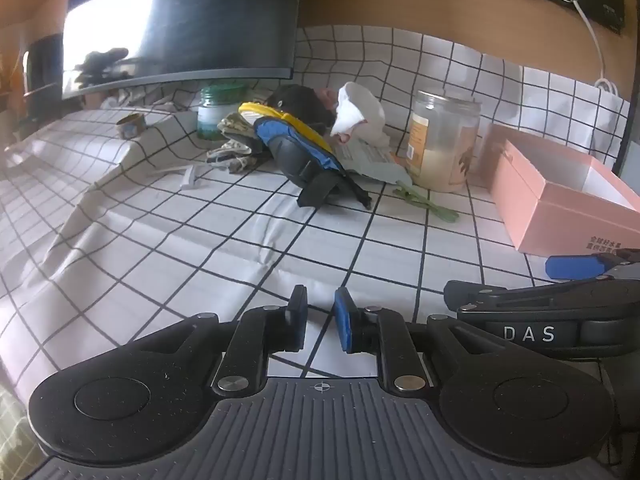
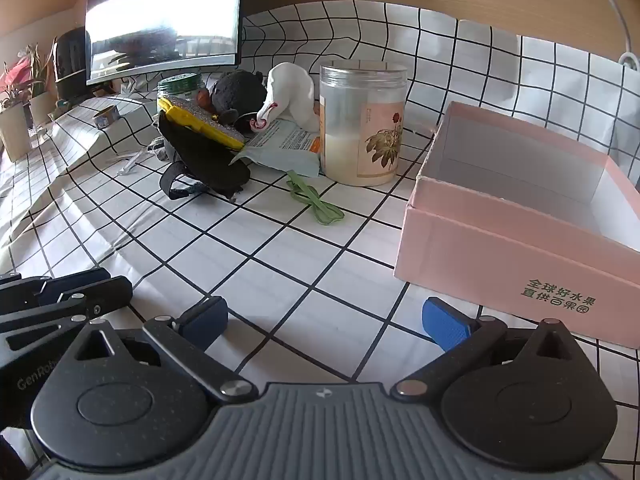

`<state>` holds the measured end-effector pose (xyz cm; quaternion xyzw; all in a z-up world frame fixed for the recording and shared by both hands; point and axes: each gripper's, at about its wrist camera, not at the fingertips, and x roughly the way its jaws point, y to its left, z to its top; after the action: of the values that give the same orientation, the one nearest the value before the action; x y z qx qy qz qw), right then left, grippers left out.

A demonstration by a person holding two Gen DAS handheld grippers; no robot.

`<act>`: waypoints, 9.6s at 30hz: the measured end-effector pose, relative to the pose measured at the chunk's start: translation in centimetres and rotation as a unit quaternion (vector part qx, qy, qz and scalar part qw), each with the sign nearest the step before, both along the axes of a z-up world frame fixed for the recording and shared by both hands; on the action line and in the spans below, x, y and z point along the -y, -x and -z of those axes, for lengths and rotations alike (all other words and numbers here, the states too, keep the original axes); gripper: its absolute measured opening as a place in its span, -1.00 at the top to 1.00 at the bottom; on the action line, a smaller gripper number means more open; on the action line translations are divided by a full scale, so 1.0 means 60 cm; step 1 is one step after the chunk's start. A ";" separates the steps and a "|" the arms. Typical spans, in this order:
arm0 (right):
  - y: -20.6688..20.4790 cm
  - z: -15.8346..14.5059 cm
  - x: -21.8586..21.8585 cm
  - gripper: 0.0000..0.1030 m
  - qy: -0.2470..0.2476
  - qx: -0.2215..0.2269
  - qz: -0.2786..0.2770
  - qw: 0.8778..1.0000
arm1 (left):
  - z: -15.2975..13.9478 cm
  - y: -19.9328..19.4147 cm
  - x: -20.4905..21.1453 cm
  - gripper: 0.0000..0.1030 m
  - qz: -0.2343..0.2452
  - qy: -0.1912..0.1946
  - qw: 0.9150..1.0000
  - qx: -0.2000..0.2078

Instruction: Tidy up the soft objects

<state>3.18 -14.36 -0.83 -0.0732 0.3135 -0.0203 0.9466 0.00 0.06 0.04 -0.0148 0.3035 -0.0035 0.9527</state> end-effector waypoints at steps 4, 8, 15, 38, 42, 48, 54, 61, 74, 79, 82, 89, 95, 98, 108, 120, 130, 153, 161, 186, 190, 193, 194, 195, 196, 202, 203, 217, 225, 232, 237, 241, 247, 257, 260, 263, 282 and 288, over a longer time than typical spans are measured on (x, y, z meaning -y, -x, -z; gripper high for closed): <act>0.000 0.000 0.000 -1.00 0.001 0.000 0.000 1.000 | 0.000 0.000 0.000 0.65 0.000 0.001 1.000 0.001; 0.000 0.000 0.000 -1.00 0.001 0.000 0.000 1.000 | 0.000 0.000 0.000 0.65 0.000 -0.002 1.000 0.000; 0.000 0.000 0.000 -1.00 0.001 0.000 0.000 1.000 | 0.000 0.000 0.000 0.65 0.000 -0.004 1.000 0.000; -0.001 0.000 -0.001 -1.00 0.001 0.000 0.000 1.000 | 0.000 0.000 0.000 0.65 0.000 -0.006 1.000 0.001; -0.001 0.000 0.000 -1.00 0.001 0.000 0.000 1.000 | 0.000 0.000 0.000 0.65 0.000 -0.006 1.000 0.001; -0.001 0.000 0.000 -1.00 0.001 0.000 0.000 1.000 | 0.000 0.000 0.000 0.65 0.000 -0.006 1.000 0.001; -0.001 0.000 -0.001 -1.00 0.001 0.000 0.000 1.000 | 0.001 0.001 -0.001 0.65 0.000 -0.007 1.000 0.001; -0.001 0.000 -0.001 -1.00 0.001 0.000 0.000 1.000 | 0.001 0.000 0.000 0.65 0.000 -0.007 1.000 0.001; -0.001 0.000 -0.001 -1.00 0.001 0.001 0.000 1.000 | 0.001 0.001 0.001 0.65 0.000 -0.007 1.000 0.001; -0.001 0.000 -0.001 -1.00 0.001 0.001 0.000 1.000 | 0.001 0.001 0.001 0.65 0.000 -0.008 1.000 0.001; -0.001 0.000 -0.001 -1.00 0.001 0.001 0.000 1.000 | 0.001 0.001 0.001 0.65 0.000 -0.007 1.000 0.001; -0.001 0.000 -0.001 -1.00 0.001 0.001 0.000 1.000 | 0.001 0.001 0.001 0.65 0.000 -0.008 1.000 0.001; -0.001 0.000 0.000 -1.00 0.001 0.001 0.000 1.000 | 0.001 0.001 0.001 0.65 0.000 -0.007 1.000 0.001; -0.001 0.000 0.000 -1.00 0.000 0.001 0.000 1.000 | 0.001 0.001 0.001 0.65 0.000 -0.008 1.000 0.001; -0.023 -0.014 0.002 -1.00 0.003 -0.083 -0.005 0.997 | -0.013 -0.016 -0.033 0.65 0.005 0.026 0.999 -0.027; -0.038 -0.067 -0.056 -1.00 0.012 -0.073 0.033 0.997 | -0.134 -0.195 -0.335 0.66 -0.112 0.038 0.990 0.071; -0.099 -0.110 -0.197 -1.00 0.027 -0.048 0.029 0.998 | -0.109 -0.378 -0.485 0.66 -0.070 0.103 0.992 -0.033; -0.172 -0.117 -0.295 -1.00 0.047 -0.015 0.009 0.999 | -0.083 -0.437 -0.502 0.72 0.051 0.073 0.991 -0.104; -0.245 -0.070 -0.408 -0.71 0.067 -0.034 -0.125 0.989 | -0.076 -0.426 -0.519 0.79 0.063 0.098 0.990 -0.080; -0.386 -0.023 -0.408 -0.20 -0.015 -0.088 -0.102 0.991 | -0.090 -0.437 -0.530 0.81 0.072 0.093 0.992 -0.046; -0.347 -0.098 -0.413 -0.19 -0.033 -0.048 -0.124 0.991 | -0.128 -0.467 -0.531 0.81 0.071 0.088 0.993 -0.017; -0.319 -0.163 -0.408 -0.19 -0.023 0.004 -0.123 0.992 | -0.173 -0.505 -0.526 0.81 0.068 0.080 0.994 0.016; -0.312 -0.185 -0.400 -0.19 -0.016 0.020 -0.116 0.993 | -0.190 -0.520 -0.522 0.81 0.067 0.078 0.994 0.027; -0.306 -0.202 -0.390 -0.19 -0.010 0.034 -0.107 0.994 | -0.203 -0.533 -0.517 0.81 0.067 0.077 0.994 0.036; -0.299 -0.222 -0.375 -0.20 -0.004 0.048 -0.096 0.994 | -0.218 -0.546 -0.510 0.81 0.068 0.075 0.994 0.046; -0.257 -0.322 -0.258 -0.20 0.049 0.118 -0.007 0.992 | -0.278 -0.590 -0.452 0.81 0.071 0.083 0.992 0.065; -0.248 -0.335 -0.235 -0.20 0.054 0.127 0.008 0.990 | -0.286 -0.589 -0.440 0.81 0.077 0.085 0.991 0.068; -0.079 -0.379 0.044 -0.20 0.091 0.163 0.182 0.965 | -0.332 -0.504 -0.081 0.81 0.286 0.121 0.950 0.026; -0.069 -0.314 0.140 -0.20 0.056 0.127 0.213 0.967 | -0.315 -0.451 0.170 0.79 0.397 0.110 0.911 -0.020; -0.054 -0.242 0.160 -0.69 0.051 0.089 0.213 0.972 | -0.234 -0.447 0.283 0.71 0.408 0.072 0.903 -0.113; -0.037 -0.214 0.151 -0.69 0.050 0.071 0.207 0.974 | -0.207 -0.410 0.267 0.71 0.407 0.028 0.910 -0.078; -0.026 -0.211 0.132 -0.69 0.036 0.075 0.203 0.976 | -0.225 -0.379 0.199 0.71 0.404 0.035 0.914 -0.034; -0.037 -0.213 0.066 -0.70 0.029 0.080 0.173 0.981 | -0.205 -0.346 0.011 0.71 0.302 0.051 0.952 -0.016; -0.121 -0.155 -0.095 -0.73 0.024 0.022 0.071 0.997 | -0.107 -0.322 -0.282 0.71 0.093 0.060 0.989 -0.101; -0.136 -0.137 -0.130 -0.73 0.019 0.002 0.053 0.998 | -0.094 -0.314 -0.332 0.71 0.079 0.092 0.987 -0.105; -0.144 -0.123 -0.161 -0.73 0.028 -0.012 0.035 0.999 | -0.092 -0.309 -0.358 0.71 0.093 0.137 0.981 -0.098; -0.121 -0.089 -0.167 -0.64 0.072 0.006 0.048 0.996 | -0.115 -0.339 -0.270 0.71 0.173 0.194 0.960 -0.104; -0.164 -0.078 -0.151 -0.18 0.019 -0.012 0.058 0.998 | -0.109 -0.323 -0.285 0.71 0.170 0.227 0.952 -0.118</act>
<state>13.00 -5.32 3.85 -0.0733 0.3276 -0.0799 0.9386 19.39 17.15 6.60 -0.1796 0.4032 -0.2323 0.8667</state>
